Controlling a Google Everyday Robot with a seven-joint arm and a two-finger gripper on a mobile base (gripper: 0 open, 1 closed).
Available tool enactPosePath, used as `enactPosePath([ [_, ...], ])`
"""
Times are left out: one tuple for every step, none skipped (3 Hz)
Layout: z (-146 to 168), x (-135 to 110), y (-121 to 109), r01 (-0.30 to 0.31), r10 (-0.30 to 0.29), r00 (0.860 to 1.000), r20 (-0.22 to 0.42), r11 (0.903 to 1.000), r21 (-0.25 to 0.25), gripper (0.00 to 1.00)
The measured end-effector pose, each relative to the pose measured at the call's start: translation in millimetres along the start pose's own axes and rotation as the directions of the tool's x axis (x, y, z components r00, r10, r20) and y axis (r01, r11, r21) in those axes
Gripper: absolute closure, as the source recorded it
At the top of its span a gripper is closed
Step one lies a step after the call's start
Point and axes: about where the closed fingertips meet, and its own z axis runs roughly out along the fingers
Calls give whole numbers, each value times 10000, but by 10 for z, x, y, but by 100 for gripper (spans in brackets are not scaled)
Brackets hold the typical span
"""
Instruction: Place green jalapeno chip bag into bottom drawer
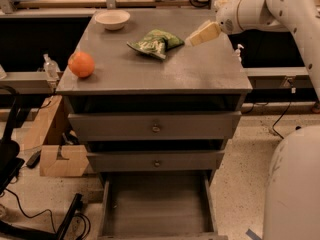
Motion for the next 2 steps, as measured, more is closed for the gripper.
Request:
enactPosePath([
  [0, 0, 0, 0, 0, 10000, 0, 10000, -1, 0],
  [278, 5, 118, -76, 84, 9997, 212, 9993, -368, 0],
])
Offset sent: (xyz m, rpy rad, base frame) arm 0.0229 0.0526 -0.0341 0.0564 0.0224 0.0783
